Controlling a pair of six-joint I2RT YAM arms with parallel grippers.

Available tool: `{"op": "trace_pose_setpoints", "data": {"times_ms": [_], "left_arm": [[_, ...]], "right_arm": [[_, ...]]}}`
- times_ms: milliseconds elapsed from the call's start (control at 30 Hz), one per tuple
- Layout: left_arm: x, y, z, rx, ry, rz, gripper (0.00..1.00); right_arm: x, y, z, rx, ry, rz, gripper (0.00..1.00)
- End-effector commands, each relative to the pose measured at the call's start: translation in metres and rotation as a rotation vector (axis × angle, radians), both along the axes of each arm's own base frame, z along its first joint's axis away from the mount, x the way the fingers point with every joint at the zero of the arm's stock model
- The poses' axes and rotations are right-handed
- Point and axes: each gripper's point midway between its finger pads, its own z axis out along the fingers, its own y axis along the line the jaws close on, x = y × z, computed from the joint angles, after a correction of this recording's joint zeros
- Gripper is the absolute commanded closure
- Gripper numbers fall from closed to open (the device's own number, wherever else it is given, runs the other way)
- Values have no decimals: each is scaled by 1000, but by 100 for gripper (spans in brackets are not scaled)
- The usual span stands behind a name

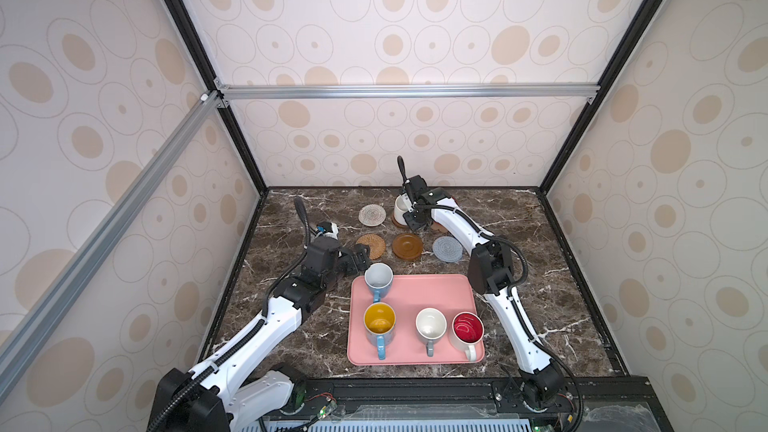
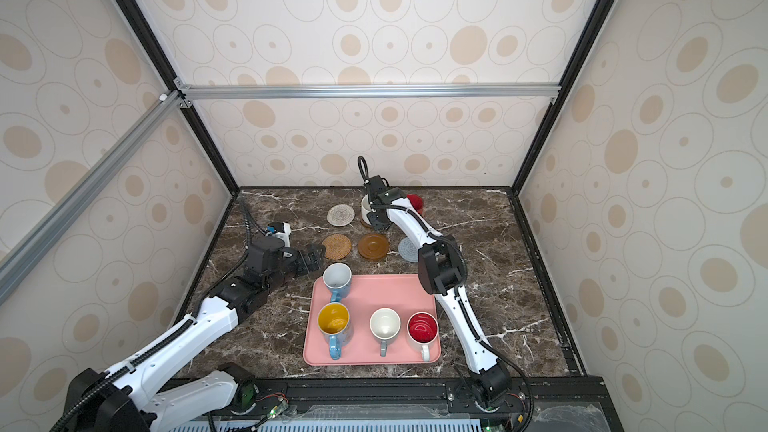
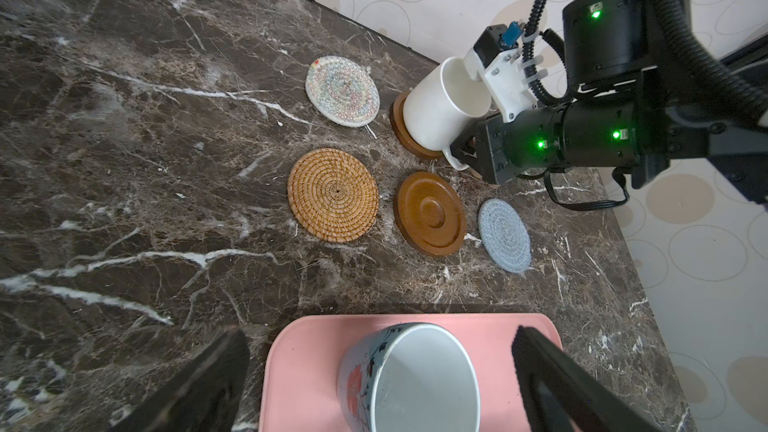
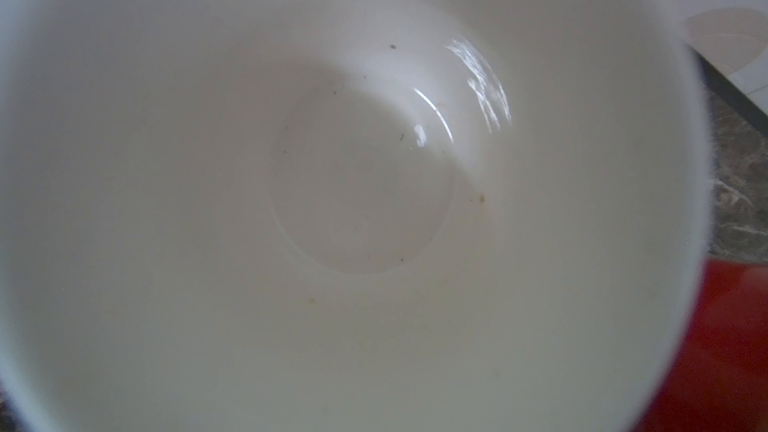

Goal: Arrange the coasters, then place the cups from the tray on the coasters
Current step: 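Lower the white mug onto the wooden coaster beside the red mug, then open the right gripper and draw it back from the white mug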

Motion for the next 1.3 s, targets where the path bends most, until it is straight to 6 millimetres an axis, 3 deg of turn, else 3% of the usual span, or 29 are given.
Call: {"op": "trace_pose_setpoints", "data": {"times_ms": [0, 267, 633, 900, 1267], "left_arm": [[1, 4, 5, -13, -11, 18, 0], [2, 3, 5, -18, -14, 17, 0], [3, 2, 9, -22, -24, 13, 0], [1, 5, 11, -15, -32, 22, 0], [0, 6, 17, -6, -38, 17, 0]], "right_arm": [[12, -1, 16, 13, -54, -4, 79], [9, -3, 15, 2, -45, -7, 73], [3, -9, 31, -11, -56, -11, 60], [-3, -13, 61, 3, -87, -6, 53], [-19, -18, 120, 58, -149, 1, 49]]}}
